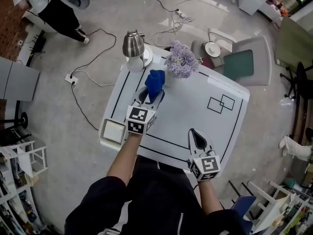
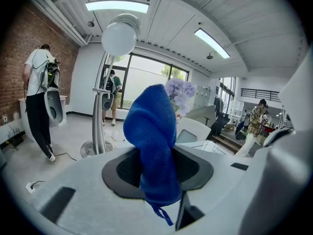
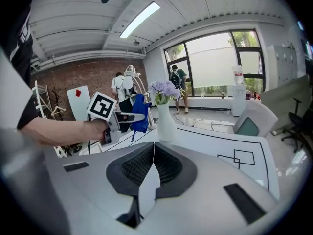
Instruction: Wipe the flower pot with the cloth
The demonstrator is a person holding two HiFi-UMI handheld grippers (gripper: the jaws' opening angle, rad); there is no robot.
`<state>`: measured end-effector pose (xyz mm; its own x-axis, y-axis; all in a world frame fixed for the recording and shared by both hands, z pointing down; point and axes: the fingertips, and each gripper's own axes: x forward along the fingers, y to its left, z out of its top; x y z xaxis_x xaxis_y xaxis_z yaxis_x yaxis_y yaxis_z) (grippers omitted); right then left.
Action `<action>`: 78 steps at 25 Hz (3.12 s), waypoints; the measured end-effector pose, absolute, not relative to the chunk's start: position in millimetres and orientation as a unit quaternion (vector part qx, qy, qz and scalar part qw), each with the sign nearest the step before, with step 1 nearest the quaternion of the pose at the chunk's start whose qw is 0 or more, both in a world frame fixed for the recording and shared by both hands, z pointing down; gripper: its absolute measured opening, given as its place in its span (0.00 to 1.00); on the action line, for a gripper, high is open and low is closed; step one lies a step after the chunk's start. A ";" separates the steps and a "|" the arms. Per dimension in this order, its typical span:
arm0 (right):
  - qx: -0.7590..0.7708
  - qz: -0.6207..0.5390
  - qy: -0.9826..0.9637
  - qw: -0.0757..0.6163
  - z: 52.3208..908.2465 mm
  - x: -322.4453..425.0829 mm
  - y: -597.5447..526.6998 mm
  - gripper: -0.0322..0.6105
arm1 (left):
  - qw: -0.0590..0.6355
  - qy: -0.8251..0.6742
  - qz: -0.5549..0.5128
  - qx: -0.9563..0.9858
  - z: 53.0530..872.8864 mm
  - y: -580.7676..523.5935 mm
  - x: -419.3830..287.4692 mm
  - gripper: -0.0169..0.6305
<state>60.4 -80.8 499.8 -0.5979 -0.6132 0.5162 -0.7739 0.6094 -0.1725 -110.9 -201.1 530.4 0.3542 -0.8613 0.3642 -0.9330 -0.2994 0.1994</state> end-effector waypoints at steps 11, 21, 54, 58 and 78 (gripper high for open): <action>0.445 0.204 -0.839 0.239 511.0 71.4 -91.7 0.06 | 0.210 -0.523 0.140 0.814 580.4 -267.3 -114.9 0.27; 0.460 0.213 -0.829 0.238 515.5 73.0 -95.7 0.06 | 0.265 -0.499 0.208 0.798 651.5 -259.7 -116.8 0.27; 0.506 0.256 -0.798 0.204 533.6 135.5 -72.8 0.06 | 0.286 -0.472 0.181 0.814 647.0 -224.3 -3.6 0.27; 0.505 0.259 -0.798 0.201 534.5 141.0 -75.1 0.06 | 0.252 -0.479 0.103 0.835 590.3 -240.1 16.7 0.27; 0.496 0.282 -0.796 0.203 552.5 179.0 -84.3 0.06 | 0.364 -0.565 0.120 0.731 657.9 -276.5 21.8 0.27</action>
